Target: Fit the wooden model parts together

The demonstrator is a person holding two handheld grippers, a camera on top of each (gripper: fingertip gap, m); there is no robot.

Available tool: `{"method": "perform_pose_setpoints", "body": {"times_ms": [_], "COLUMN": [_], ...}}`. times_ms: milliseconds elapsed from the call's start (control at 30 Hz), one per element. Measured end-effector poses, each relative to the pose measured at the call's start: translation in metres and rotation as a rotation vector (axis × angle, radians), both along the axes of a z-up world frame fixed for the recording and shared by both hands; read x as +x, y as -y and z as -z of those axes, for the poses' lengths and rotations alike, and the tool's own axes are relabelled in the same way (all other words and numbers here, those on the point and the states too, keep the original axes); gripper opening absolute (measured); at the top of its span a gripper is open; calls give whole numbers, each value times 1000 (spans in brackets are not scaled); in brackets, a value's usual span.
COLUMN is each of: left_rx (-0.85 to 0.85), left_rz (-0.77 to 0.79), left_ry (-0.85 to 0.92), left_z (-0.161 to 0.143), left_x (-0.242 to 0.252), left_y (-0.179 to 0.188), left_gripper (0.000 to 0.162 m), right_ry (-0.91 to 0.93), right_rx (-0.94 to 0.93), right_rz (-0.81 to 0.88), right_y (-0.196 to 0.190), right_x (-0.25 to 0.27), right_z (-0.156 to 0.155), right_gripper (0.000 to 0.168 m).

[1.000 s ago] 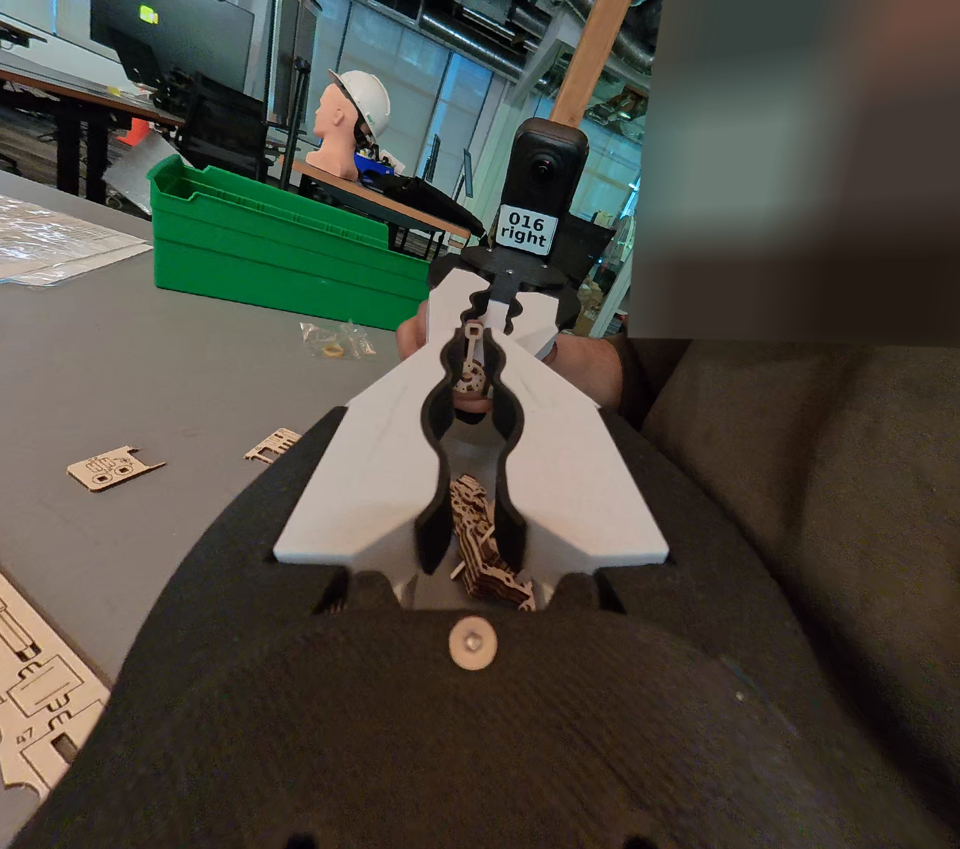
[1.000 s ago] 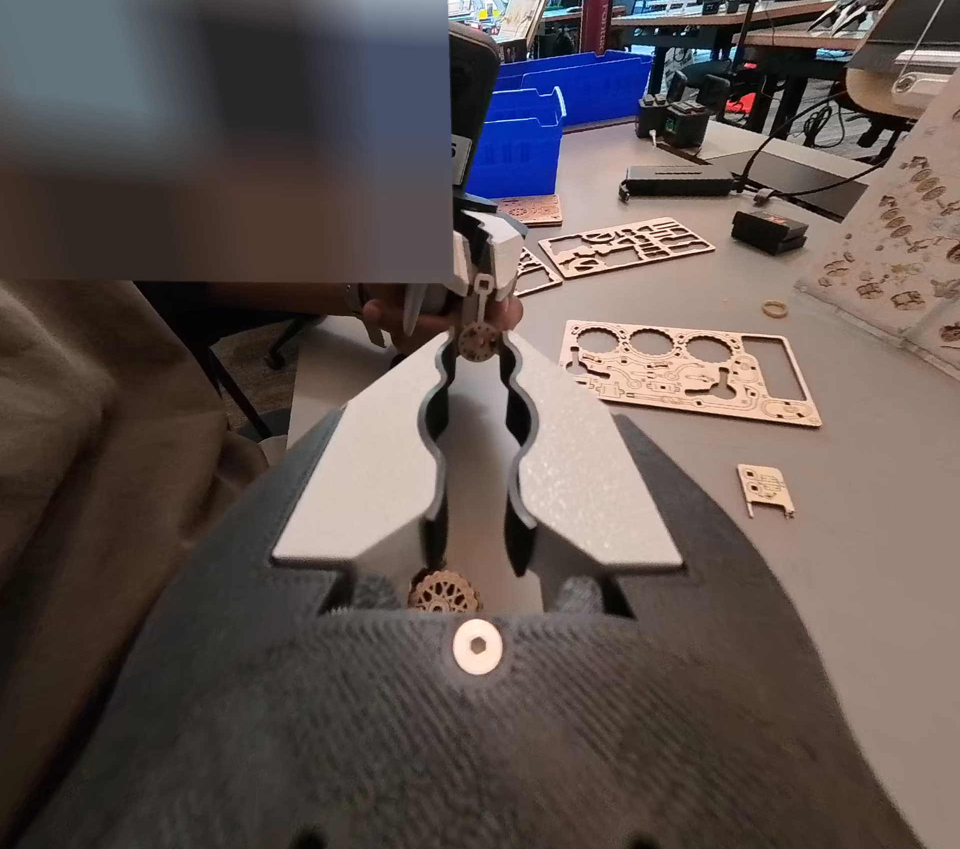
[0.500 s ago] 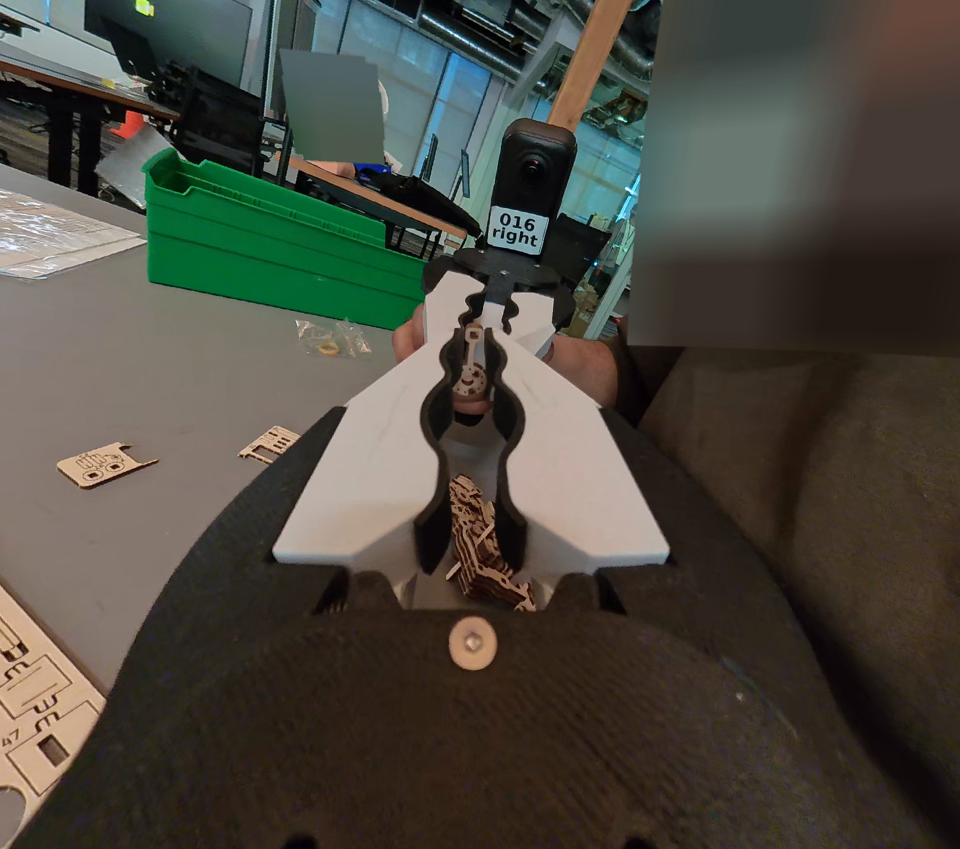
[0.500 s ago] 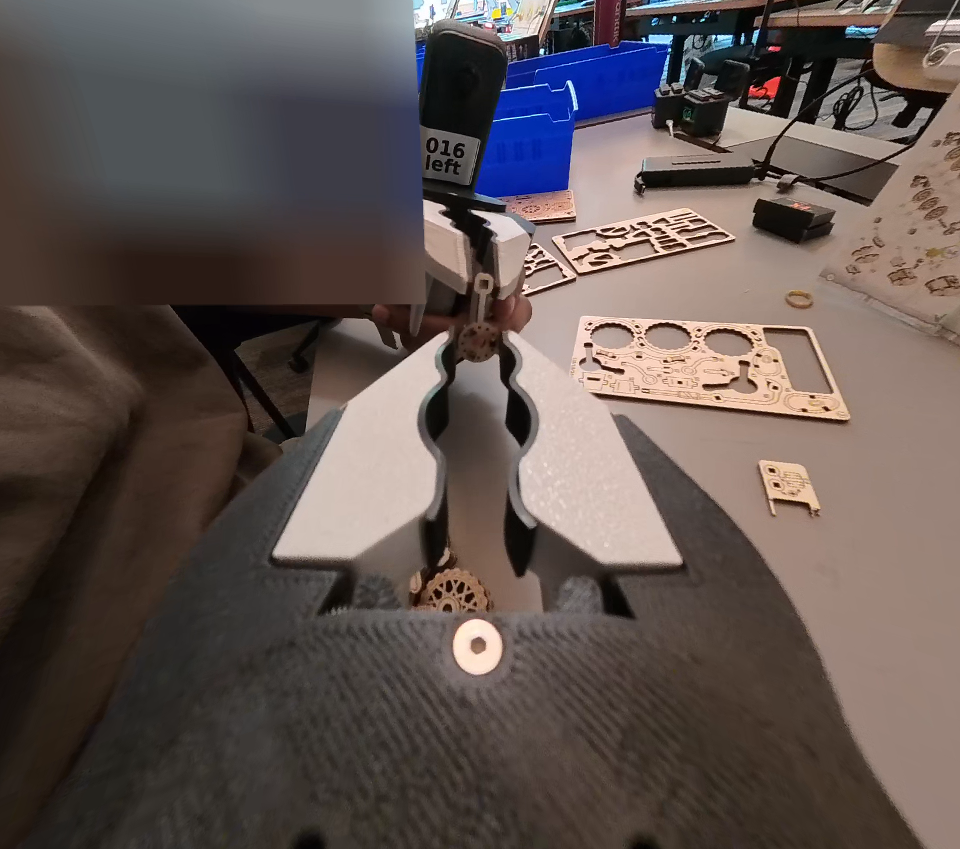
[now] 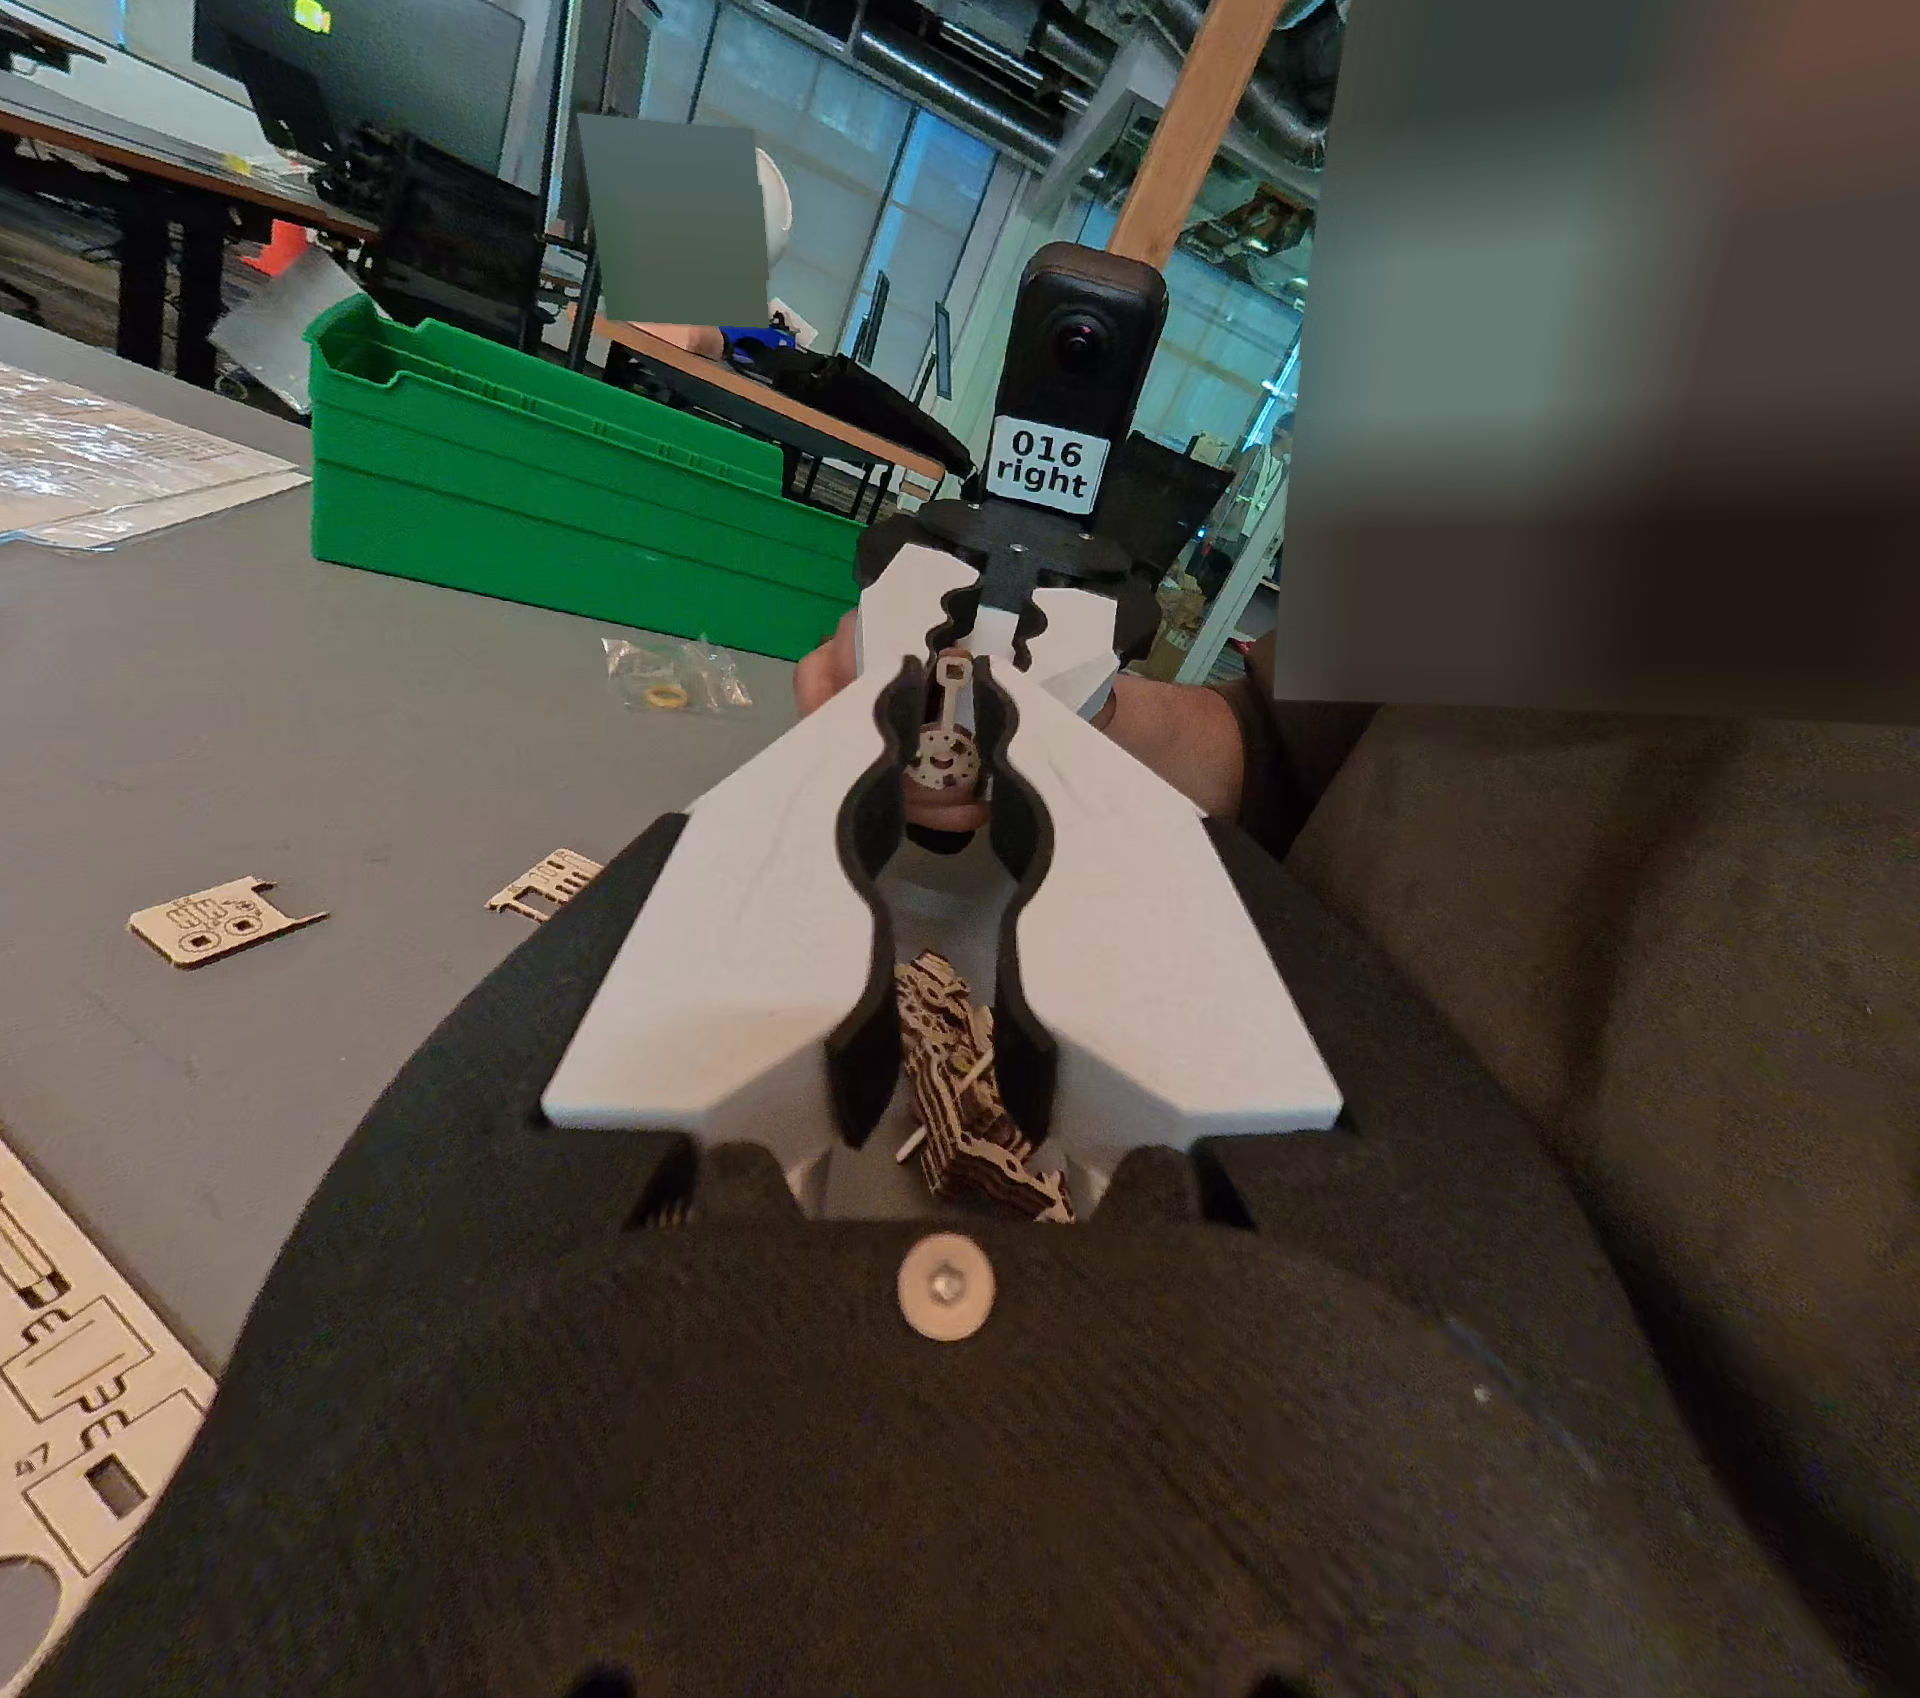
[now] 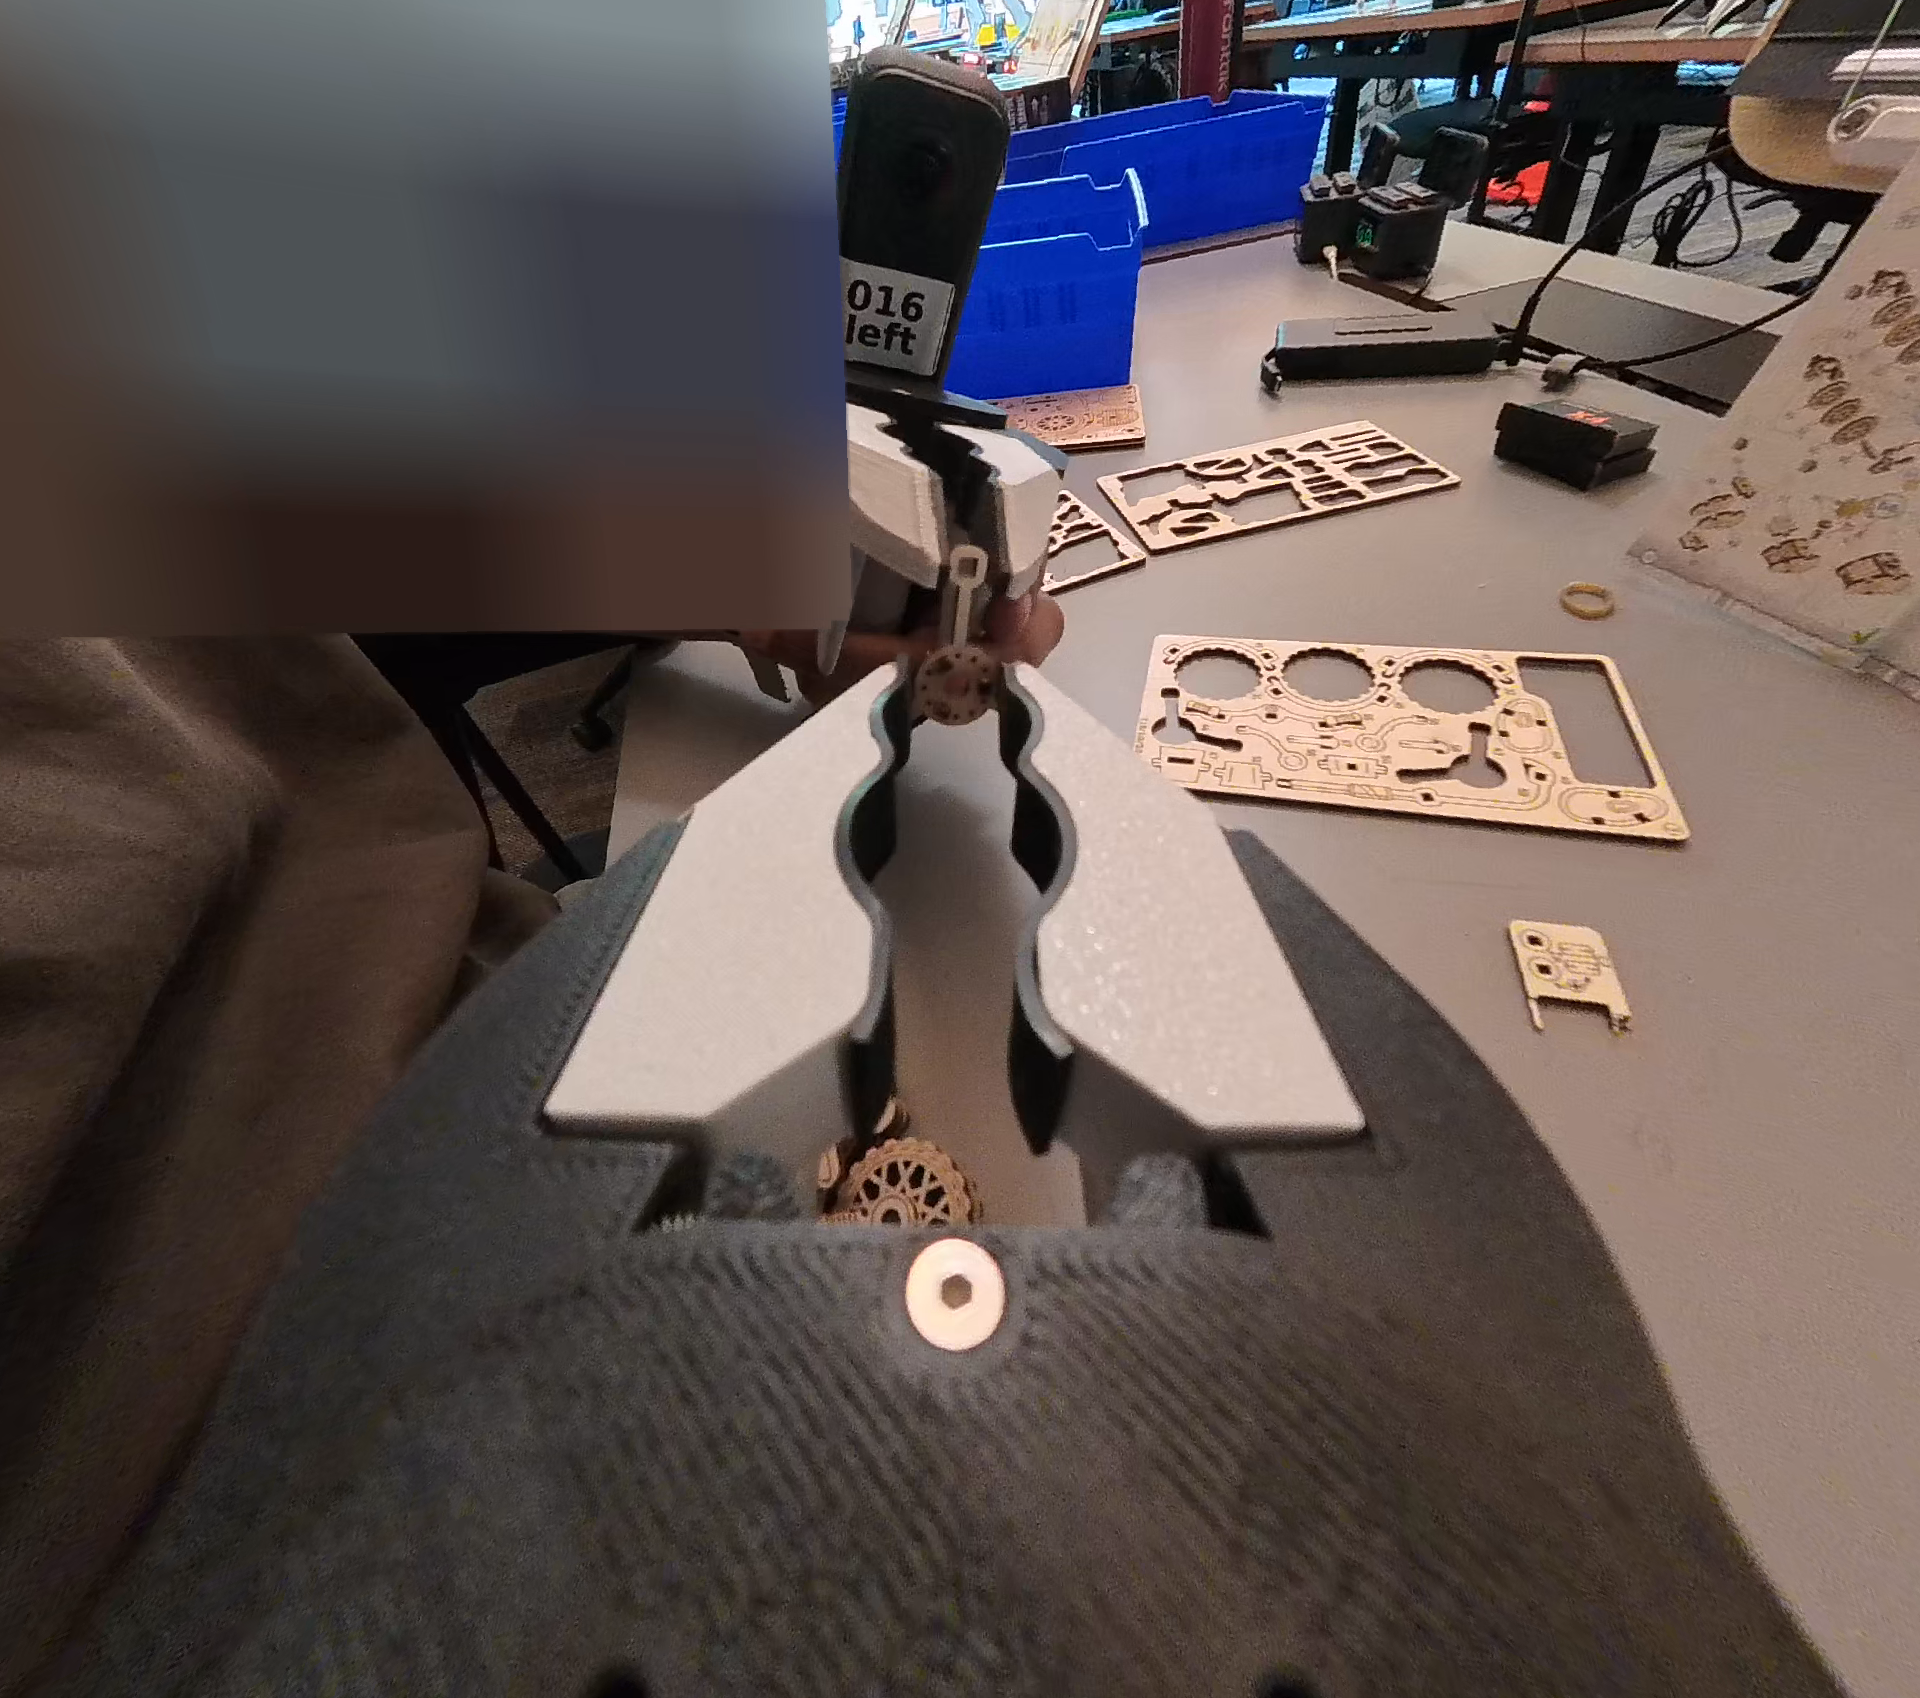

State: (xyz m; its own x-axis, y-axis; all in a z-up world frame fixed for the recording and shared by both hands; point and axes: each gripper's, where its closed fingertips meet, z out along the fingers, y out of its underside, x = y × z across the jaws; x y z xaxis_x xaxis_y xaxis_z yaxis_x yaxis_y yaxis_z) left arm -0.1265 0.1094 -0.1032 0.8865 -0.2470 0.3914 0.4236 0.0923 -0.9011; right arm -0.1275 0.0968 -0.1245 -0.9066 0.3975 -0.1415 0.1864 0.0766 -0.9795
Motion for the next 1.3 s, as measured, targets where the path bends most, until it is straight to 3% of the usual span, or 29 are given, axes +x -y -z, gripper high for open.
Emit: {"method": "perform_pose_setpoints", "body": {"times_ms": [900, 1133, 1300], "left_rx": [22, 10, -25], "left_rz": [0, -73, -108], "left_ry": [3, 3, 28], "left_z": [-6, -5, 1], "left_x": [0, -20, -35], "left_y": [2, 10, 15], "left_gripper": [3, 3, 3], "right_ry": [36, 16, 102], "right_rx": [-60, -92, -11], "right_rz": [-17, 42, 84], "right_y": [-1, -18, -29], "right_x": [1, -12, -25], "right_z": [-7, -14, 10], "right_gripper": [14, 16, 17]}}
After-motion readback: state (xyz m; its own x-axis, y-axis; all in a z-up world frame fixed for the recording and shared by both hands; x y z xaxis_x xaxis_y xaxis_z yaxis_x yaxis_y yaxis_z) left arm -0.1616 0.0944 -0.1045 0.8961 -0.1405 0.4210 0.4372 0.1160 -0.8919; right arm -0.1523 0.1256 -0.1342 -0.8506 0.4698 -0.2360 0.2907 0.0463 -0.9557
